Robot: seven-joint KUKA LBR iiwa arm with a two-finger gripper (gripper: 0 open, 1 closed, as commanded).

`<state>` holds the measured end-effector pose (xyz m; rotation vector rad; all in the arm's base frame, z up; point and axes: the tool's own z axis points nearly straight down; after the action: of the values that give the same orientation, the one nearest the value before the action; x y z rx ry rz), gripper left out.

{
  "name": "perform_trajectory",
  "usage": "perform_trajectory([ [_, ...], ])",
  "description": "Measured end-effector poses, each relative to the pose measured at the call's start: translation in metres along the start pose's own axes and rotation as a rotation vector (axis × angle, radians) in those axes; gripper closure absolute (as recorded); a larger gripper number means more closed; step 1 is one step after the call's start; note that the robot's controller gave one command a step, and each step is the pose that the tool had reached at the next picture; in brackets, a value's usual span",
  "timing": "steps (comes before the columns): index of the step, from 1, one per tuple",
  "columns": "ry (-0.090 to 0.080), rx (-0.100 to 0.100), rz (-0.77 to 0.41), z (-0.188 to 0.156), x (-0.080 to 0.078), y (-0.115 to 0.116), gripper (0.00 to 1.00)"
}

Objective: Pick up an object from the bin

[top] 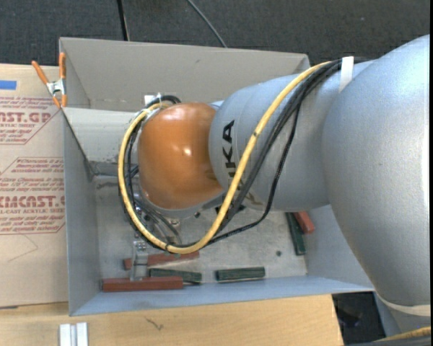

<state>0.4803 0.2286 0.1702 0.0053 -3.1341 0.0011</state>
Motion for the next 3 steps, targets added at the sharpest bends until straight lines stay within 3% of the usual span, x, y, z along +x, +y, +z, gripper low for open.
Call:
perform_trajectory([
  [1, -0.007, -0.002, 0.003, -0.004, -0.002, -0.001, 0.0],
  [2, -0.012, -0.004, 0.054, 0.063, -0.004, -0.011, 0.0],
  [3, -0.009, -0.001, -0.146, 0.085, -0.004, -0.036, 0.0],
])
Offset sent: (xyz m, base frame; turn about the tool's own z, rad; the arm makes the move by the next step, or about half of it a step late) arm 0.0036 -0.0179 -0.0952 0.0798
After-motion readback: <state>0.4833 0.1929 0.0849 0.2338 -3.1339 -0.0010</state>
